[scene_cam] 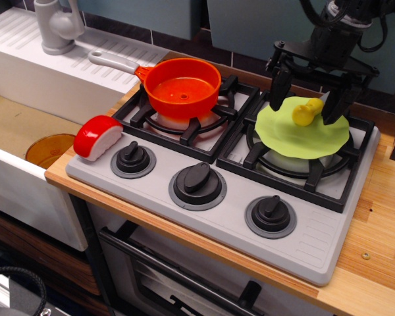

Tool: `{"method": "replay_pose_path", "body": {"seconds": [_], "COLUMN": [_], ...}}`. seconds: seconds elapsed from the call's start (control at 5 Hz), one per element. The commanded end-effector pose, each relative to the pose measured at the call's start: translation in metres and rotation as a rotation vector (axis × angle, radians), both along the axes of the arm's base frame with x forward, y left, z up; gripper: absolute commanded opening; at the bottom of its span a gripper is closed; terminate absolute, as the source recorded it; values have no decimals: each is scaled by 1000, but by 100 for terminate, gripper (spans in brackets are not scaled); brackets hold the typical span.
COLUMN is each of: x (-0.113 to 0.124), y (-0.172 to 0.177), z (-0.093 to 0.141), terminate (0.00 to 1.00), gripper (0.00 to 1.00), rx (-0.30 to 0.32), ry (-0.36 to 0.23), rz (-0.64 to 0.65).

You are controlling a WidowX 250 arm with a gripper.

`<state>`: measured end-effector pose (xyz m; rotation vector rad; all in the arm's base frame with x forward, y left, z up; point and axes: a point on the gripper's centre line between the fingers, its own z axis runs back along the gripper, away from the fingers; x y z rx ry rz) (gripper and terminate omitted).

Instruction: End effector transition from object to object

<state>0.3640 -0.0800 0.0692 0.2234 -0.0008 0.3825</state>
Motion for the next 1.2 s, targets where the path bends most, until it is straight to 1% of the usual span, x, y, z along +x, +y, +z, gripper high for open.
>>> {"method": "replay_pose_path", "body": {"seconds": [0.0,0.4,0.6,0.8,1.0], "x": [0,-9,-13,-20,-28], "y": [0,-12,-13,-6,17], "z": [0,53,74,91,97], "terminate": [0,0,0,0,0], "gripper": [100,100,100,100,100], "rx": [0,13,25,43,-14], "ry": [0,98,142,176,126], "rz": [0,31,37,29,-42]}}
